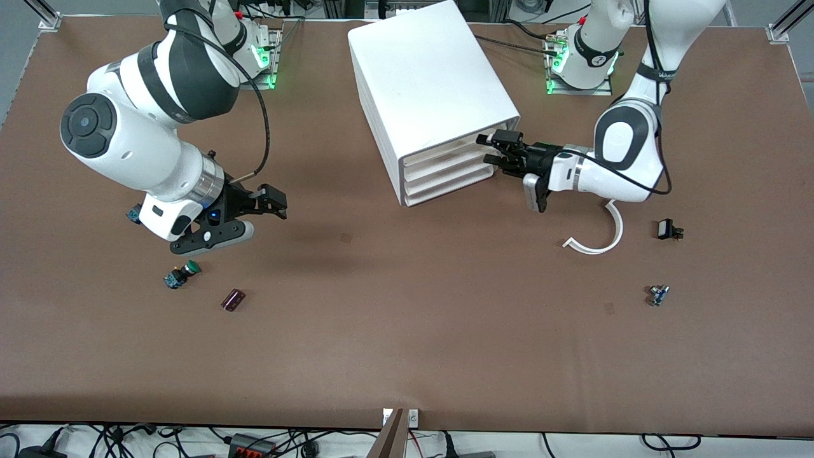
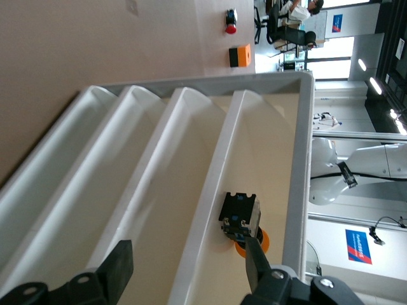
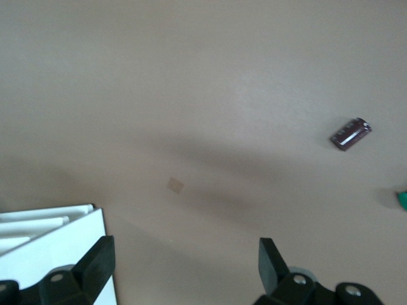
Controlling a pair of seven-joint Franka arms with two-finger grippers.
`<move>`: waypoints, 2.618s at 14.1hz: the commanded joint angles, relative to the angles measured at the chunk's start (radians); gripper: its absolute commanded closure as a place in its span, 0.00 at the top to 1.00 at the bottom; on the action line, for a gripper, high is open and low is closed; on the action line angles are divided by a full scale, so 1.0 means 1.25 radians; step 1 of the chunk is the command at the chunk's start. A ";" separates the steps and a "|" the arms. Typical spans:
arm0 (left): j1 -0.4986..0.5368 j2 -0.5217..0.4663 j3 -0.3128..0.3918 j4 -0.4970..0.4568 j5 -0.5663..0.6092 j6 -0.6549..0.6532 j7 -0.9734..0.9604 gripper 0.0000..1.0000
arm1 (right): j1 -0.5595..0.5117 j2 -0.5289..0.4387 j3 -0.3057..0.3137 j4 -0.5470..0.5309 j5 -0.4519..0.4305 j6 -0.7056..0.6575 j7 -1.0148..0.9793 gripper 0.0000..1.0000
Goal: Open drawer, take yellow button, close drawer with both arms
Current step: 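Reach the left gripper to the drawer handle while the right gripper approaches, then pull the top cabinet drawer open with the left gripper, then grasp the yellow-capped button in the drawer with the right gripper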
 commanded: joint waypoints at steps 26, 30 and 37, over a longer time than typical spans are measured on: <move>0.128 0.218 -0.027 0.352 0.174 -0.049 0.027 1.00 | 0.285 0.153 -0.011 0.196 -0.043 0.179 0.283 1.00; 0.130 0.156 -0.004 0.363 0.224 -0.092 -0.097 1.00 | 0.362 0.208 -0.013 0.261 -0.128 0.176 0.408 1.00; 0.125 0.148 -0.012 0.604 0.581 -0.233 -0.370 1.00 | 0.441 0.294 -0.012 0.336 -0.175 0.184 0.503 1.00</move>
